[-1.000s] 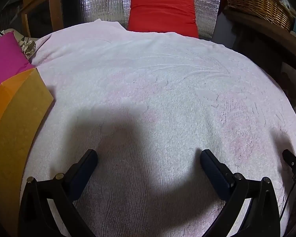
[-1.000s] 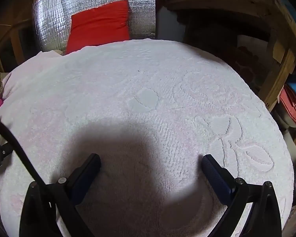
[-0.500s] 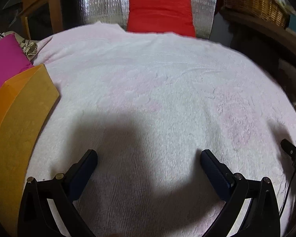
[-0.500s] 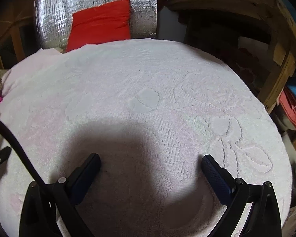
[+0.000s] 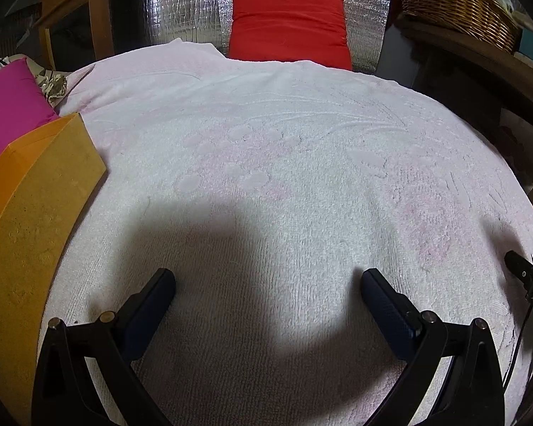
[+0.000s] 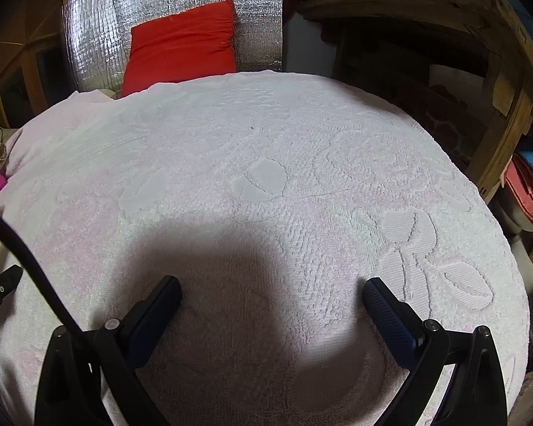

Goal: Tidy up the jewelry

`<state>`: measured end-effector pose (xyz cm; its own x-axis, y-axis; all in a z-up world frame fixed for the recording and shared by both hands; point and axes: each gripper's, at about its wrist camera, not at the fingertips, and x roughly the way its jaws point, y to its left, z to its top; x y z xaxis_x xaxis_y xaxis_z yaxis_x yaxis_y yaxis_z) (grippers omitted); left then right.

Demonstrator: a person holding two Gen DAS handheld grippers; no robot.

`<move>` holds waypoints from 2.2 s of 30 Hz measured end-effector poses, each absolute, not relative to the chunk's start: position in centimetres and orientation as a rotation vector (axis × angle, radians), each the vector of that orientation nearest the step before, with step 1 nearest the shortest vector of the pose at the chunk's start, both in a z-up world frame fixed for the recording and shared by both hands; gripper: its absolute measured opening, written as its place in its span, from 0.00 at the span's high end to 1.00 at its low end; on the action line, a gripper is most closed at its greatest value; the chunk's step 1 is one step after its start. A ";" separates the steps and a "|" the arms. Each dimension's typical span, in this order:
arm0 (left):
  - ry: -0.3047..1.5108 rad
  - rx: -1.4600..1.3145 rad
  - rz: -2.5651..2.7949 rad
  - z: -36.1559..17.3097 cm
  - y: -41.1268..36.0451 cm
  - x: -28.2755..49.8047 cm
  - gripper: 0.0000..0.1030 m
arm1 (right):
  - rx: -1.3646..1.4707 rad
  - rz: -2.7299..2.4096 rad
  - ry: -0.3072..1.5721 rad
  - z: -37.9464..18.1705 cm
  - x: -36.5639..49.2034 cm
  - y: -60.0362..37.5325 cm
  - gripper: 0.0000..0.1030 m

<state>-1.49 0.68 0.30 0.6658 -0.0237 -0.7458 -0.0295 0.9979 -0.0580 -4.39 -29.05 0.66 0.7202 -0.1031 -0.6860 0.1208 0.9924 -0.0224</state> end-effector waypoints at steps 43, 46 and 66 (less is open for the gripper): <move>0.862 -0.050 0.011 -0.3 -0.7 -1.1 0.00 | 0.045 -0.114 0.790 0.3 -4.5 -28.9 0.00; 0.856 -0.044 0.015 -0.2 -0.3 -1.2 0.00 | 0.045 -0.114 0.789 0.3 -4.5 -28.9 0.00; 0.869 -0.075 0.050 -0.3 0.0 -1.3 0.00 | 0.096 -0.094 1.016 1.3 -6.6 -29.0 0.00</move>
<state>-1.26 0.00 -0.26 0.6445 0.0132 -0.7645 -0.0746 0.9962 -0.0457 -6.64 -29.03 1.28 0.5238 -0.0337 -0.8512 0.1227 0.9918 0.0363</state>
